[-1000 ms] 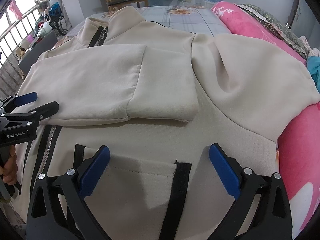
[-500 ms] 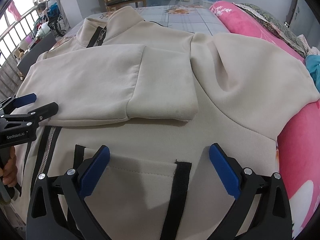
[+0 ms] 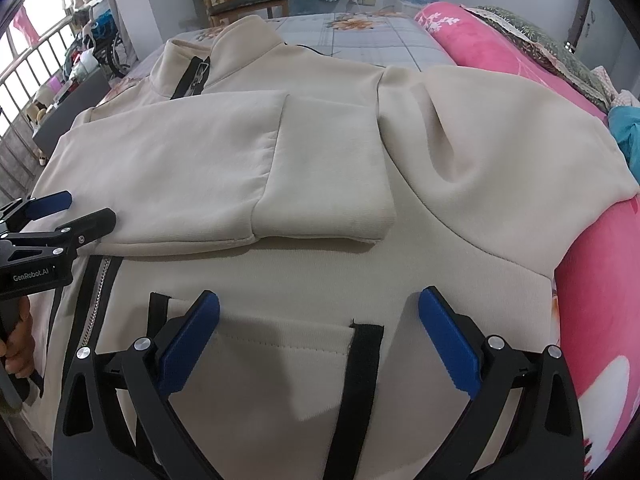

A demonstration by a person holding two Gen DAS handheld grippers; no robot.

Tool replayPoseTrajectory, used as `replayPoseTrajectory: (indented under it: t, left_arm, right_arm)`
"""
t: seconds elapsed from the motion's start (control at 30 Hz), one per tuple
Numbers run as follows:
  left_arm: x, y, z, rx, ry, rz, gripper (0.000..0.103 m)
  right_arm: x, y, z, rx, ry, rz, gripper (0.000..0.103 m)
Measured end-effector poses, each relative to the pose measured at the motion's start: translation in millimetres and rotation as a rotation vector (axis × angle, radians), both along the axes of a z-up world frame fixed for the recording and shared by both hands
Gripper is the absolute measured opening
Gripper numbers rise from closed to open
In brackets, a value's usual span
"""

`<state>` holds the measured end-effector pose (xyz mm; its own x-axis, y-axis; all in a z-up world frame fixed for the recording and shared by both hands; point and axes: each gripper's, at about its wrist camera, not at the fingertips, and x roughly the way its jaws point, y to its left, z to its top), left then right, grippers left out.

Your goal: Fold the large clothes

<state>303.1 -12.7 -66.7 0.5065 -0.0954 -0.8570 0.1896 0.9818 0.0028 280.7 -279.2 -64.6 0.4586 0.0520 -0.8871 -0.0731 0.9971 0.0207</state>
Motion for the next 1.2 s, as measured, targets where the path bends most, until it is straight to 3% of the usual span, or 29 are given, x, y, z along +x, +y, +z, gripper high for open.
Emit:
replayPoseTrajectory:
  t: [0.53,0.67,0.77,0.93,1.0,1.1,1.2]
  left_arm:
    - [0.0,0.6,0.1,0.000,-0.001,-0.001,0.096]
    - [0.0,1.0,-0.3,0.001,-0.001,0.000,0.096]
    - [0.0,1.2,-0.7,0.001,-0.002,-0.001,0.096]
    - [0.3,1.3,-0.9,0.001,0.002,-0.001,0.096]
    - [-0.1,1.2,-1.2,0.002,-0.001,-0.003,0.096]
    - [-0.9,2.2,-1.8,0.002,-0.008,-0.006,0.096]
    - [-2.1,2.2,-2.3,0.003,-0.012,-0.007,0.096]
  right_arm:
    - [-1.2,-0.7,0.1,0.002,-0.003,0.006,0.097]
    - [0.4,-10.2,6.0,0.064,0.020,0.039,0.097]
    - [1.4,-33.6,19.6,0.164,0.025,0.018,0.097]
    - [1.2,-94.4,59.6,0.110,-0.108,-0.055,0.097]
    - [6.3,-134.6,72.1,0.128,-0.141,-0.118,0.097]
    - [23.5,-199.7,74.1,0.183,-0.115,-0.251,0.097]
    - [42.4,-261.5,72.6,0.137,-0.120,-0.385,0.097]
